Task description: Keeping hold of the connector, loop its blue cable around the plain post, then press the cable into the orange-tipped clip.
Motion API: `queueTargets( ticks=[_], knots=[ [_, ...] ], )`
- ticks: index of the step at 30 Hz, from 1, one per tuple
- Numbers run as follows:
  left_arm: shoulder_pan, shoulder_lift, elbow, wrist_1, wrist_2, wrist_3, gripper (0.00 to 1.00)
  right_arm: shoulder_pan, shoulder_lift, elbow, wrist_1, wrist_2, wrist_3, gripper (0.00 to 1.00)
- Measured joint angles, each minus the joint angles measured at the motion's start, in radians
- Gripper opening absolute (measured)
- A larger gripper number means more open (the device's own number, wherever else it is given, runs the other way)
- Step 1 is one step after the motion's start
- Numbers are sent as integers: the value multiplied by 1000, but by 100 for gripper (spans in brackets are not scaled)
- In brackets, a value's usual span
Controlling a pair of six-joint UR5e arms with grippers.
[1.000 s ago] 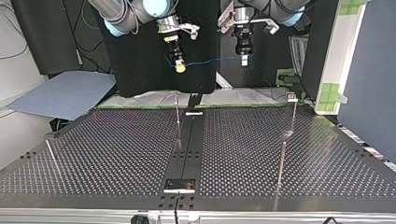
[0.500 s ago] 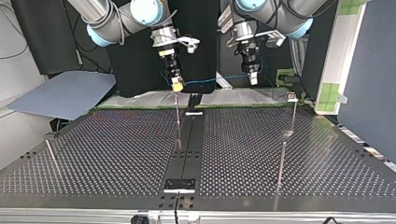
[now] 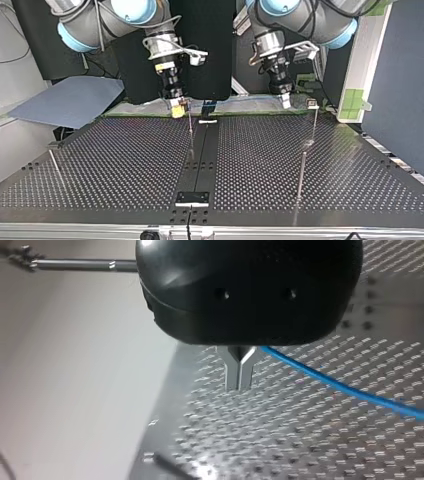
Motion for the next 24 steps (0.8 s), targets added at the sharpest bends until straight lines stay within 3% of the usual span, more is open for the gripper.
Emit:
queueTargets(
  ticks=[5,12,24],
  knots=[
    [18,38,42,-41,-2,5,0,-18,-22,-36,25,-47,-6,0],
    [45,52,102,-101,23,31,0,-33,-12,-73,38,-100,-2,0],
    [126,55,203,-203,107,48,0,-36,72,-176,100,-147,-17,0]
  ],
)
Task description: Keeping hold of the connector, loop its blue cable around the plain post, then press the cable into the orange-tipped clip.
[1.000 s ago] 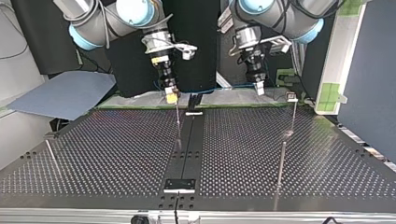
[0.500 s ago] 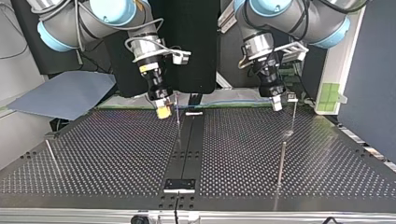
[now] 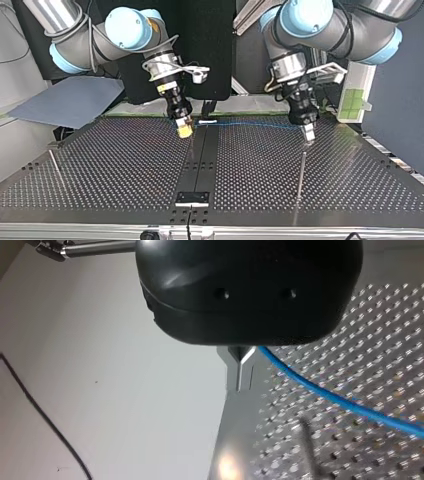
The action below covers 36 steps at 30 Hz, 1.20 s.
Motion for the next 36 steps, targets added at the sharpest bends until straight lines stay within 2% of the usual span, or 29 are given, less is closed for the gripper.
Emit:
queueTargets(
  ticks=[6,14,18,23,27,31,36],
  knots=[
    [61,7,61,-61,57,-6,0,0,6,-40,12,-17,0,0],
    [131,-6,131,-131,94,-8,0,2,9,-79,14,-53,5,0],
    [160,-32,169,-169,123,-8,0,1,11,-96,15,-59,9,0],
    [175,-73,214,-213,163,-10,0,0,19,-117,20,-66,12,0],
    [201,-111,249,-255,191,-25,0,-1,24,-130,19,-68,13,0],
    [237,-132,260,-290,225,-32,0,-1,29,-139,21,-71,13,0],
    [283,-136,262,-300,251,-40,0,-1,33,-142,23,-73,13,0]
  ],
)
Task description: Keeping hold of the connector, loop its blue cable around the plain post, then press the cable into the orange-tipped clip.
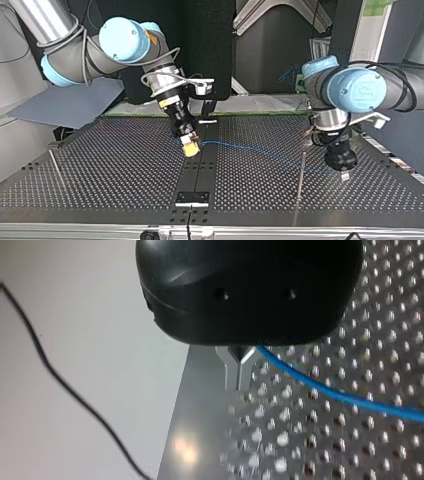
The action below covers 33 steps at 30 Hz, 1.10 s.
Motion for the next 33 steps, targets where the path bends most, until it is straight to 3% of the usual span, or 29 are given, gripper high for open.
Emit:
queueTargets(
  ticks=[11,23,33],
  knots=[
    [19,-19,1,20,80,16,0,-1,24,0,-3,-2,0,0],
    [62,-86,15,37,87,17,0,-5,37,-1,-19,-7,-1,0],
    [74,-106,31,43,180,8,0,-6,77,-10,-44,-18,0,0]
  ],
)
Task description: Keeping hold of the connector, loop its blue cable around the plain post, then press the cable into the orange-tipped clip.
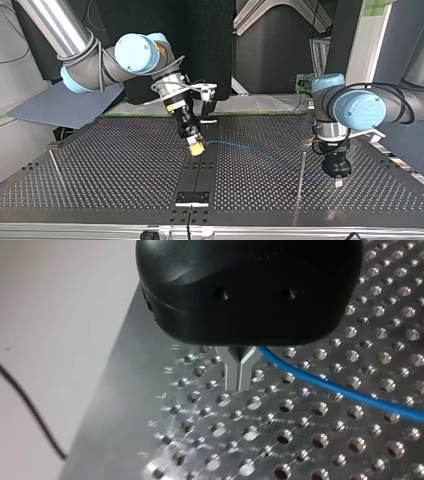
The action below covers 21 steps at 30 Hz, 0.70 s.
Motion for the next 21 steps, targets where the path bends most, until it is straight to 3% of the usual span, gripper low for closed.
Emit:
queueTargets(
  ticks=[12,21],
  knots=[
    [21,-32,19,-2,30,-7,0,2,68,-50,10,-5,1,0],
    [24,-36,20,9,70,-32,0,6,116,-125,85,-5,-2,0]
  ],
)
